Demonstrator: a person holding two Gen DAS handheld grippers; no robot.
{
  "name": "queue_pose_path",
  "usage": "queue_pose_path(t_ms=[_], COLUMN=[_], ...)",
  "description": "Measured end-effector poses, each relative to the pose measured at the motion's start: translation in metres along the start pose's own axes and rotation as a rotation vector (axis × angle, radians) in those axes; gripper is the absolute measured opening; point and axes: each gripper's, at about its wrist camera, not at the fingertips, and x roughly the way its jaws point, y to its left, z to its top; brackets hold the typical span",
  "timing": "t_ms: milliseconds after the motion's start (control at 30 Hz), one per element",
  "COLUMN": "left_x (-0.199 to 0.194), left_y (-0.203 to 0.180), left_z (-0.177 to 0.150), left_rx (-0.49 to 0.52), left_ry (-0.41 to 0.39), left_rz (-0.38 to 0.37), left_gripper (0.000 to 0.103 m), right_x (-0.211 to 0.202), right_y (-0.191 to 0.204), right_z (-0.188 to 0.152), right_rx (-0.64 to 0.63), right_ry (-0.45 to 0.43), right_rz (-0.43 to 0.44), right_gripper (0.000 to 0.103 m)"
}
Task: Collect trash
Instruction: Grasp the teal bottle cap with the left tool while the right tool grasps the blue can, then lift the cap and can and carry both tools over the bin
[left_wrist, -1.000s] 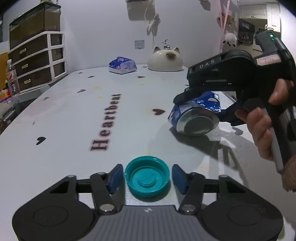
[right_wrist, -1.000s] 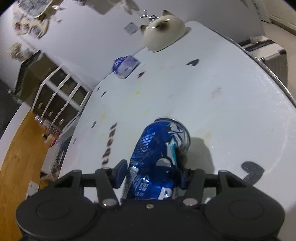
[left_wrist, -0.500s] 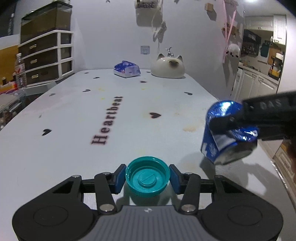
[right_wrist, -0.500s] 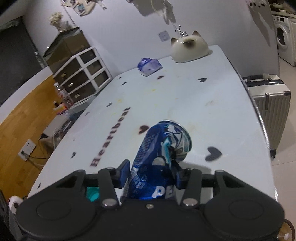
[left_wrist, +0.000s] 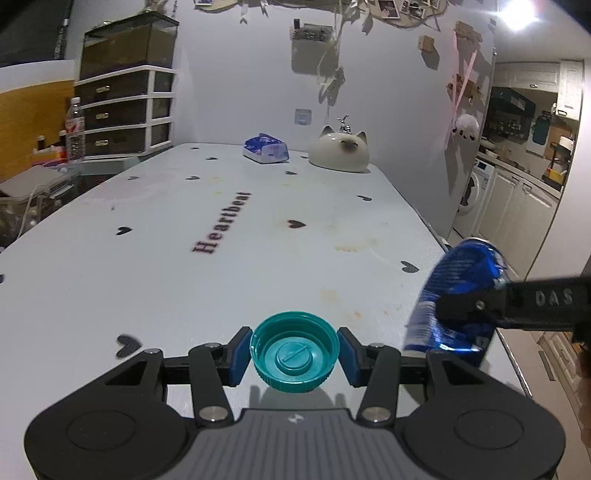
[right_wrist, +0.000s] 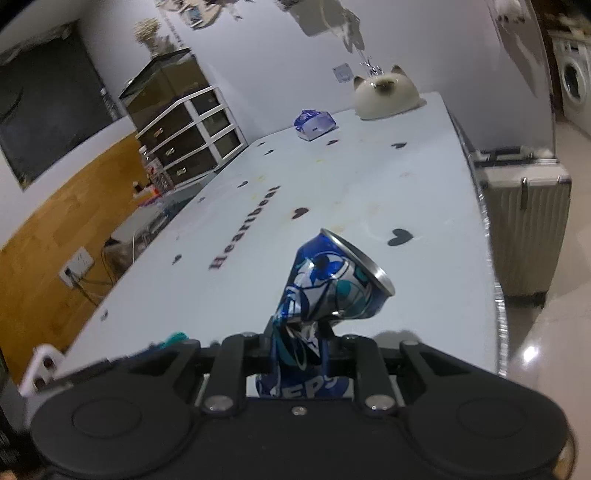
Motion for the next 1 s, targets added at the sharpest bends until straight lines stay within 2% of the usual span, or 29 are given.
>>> queue_pose_path(t_ms=[233, 500, 767, 1000], left_x=[-0.037, -0.078, -0.112, -0.13], left_y=[-0.014, -0.04, -0.075, -0.11], left_z=[-0.009, -0.02, -0.036, -0.048], left_rx=[-0.029, -0.017, 0.015, 0.046], left_ry=[-0.032, -0.077, -0.106, -0.12], left_rz=[0.02, 0.034, 0.036, 0.017], left_gripper=[0.05, 0.05, 0.05, 0.05], right_x=[-0.049, -0.103, -0.148, -0.187], right_y=[0.006, 0.003, -0.009, -0.037], right_z=[-0.021, -0.046, -0.067, -0.081], right_rx=[-0.1, -0.199, -0.232, -0.213], right_ry=[-0.046, -0.112, -0.163, -0.202], right_rz=[-0.02, -0.056, -0.082, -0.121], right_gripper=[0.021, 0.021, 0.021, 0.021])
